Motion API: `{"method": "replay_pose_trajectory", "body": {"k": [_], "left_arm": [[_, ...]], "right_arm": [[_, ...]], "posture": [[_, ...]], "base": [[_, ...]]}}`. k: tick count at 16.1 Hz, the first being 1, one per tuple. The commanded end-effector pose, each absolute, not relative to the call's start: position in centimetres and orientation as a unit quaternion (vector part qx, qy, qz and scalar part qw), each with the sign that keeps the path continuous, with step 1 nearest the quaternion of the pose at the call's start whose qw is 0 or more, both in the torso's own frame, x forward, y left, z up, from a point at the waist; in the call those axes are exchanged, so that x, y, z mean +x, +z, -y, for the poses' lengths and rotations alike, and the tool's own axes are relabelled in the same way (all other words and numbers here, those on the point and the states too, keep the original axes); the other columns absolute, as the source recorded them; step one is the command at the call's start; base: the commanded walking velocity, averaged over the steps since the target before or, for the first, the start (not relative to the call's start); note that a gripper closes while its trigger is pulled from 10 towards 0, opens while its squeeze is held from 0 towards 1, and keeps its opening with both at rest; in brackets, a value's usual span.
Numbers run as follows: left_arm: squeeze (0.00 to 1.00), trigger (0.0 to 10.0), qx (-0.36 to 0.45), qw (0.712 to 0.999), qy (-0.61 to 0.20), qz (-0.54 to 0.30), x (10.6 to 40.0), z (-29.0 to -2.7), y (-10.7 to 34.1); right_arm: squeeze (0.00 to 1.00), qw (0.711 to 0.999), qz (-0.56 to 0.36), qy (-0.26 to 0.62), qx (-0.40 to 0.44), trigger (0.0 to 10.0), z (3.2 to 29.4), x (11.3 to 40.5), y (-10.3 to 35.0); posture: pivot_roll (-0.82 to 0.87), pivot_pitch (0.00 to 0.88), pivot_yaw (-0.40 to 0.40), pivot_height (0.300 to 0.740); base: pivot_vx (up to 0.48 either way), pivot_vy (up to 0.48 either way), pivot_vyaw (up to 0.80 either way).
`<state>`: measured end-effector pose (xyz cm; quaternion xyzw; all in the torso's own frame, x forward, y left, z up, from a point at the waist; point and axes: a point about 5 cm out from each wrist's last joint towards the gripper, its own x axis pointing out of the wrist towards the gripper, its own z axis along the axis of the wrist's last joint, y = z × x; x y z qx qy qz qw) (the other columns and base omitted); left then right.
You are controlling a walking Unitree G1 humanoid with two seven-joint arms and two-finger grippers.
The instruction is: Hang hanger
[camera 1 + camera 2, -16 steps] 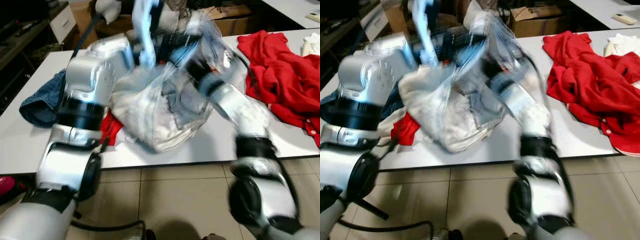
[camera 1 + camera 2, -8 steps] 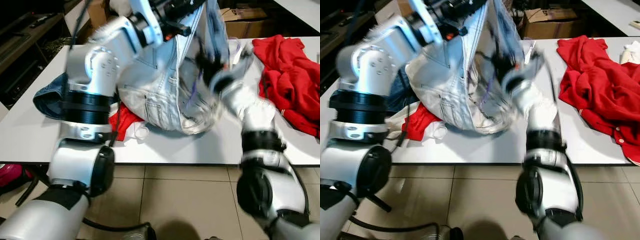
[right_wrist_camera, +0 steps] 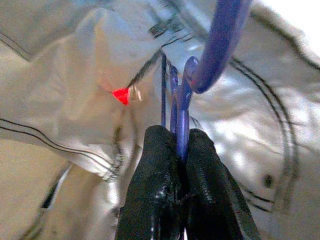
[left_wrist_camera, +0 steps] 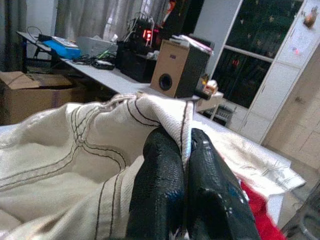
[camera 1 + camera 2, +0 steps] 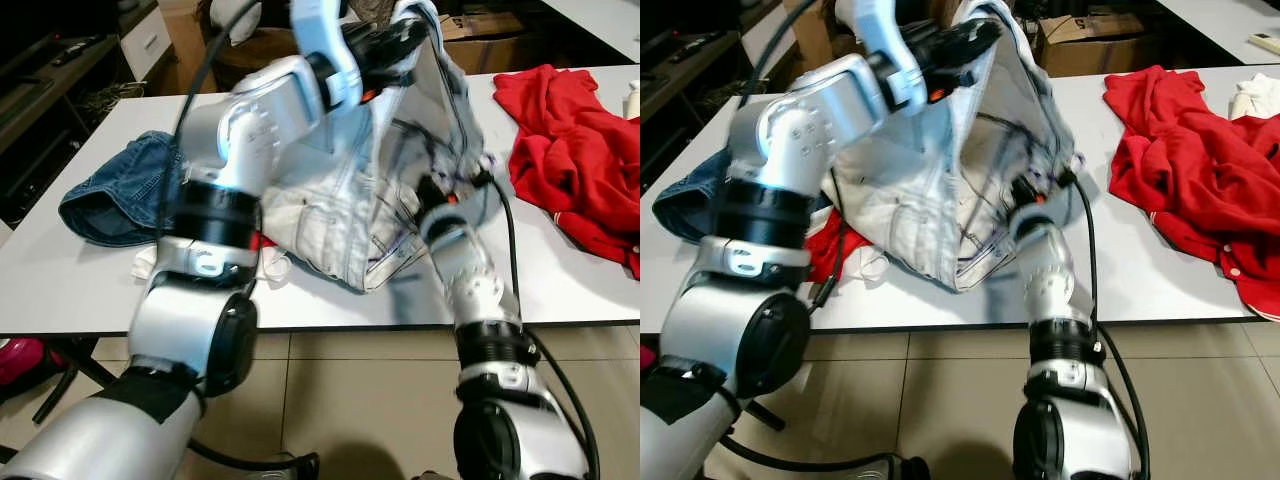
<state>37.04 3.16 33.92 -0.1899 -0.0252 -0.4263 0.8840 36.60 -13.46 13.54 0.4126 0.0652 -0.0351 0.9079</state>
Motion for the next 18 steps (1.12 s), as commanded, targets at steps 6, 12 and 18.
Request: {"method": "replay_pose_trajectory", "body": {"k": [6,12,18], "left_arm": [[0.00,0.0,-0.167,0.889,-0.427,0.001,36.5,-2.3,34.6],[0.00,0.0,-0.277,0.863,-0.421,-0.016,36.1,-3.1,37.2],[0.00,0.0,-0.397,0.817,-0.419,0.003,36.1,-3.4,42.4]], "right_arm": [[0.00,0.822,0.007,0.083,0.564,10.0,12.6,36.4,15.6],[0.00,0.837,-0.072,0.045,0.540,10.0,12.0,37.3,12.9],[0.00,0.860,-0.193,-0.029,0.471,10.0,13.1,35.2,7.1]], "posture": [[-0.12,0.000,0.157,0.740],[-0.09,0.000,0.118,0.740],[-0.10,0.000,0.137,0.740]], "base": [[0.000,0.000,0.00],[0.000,0.000,0.00],[0.000,0.000,0.00]]}}
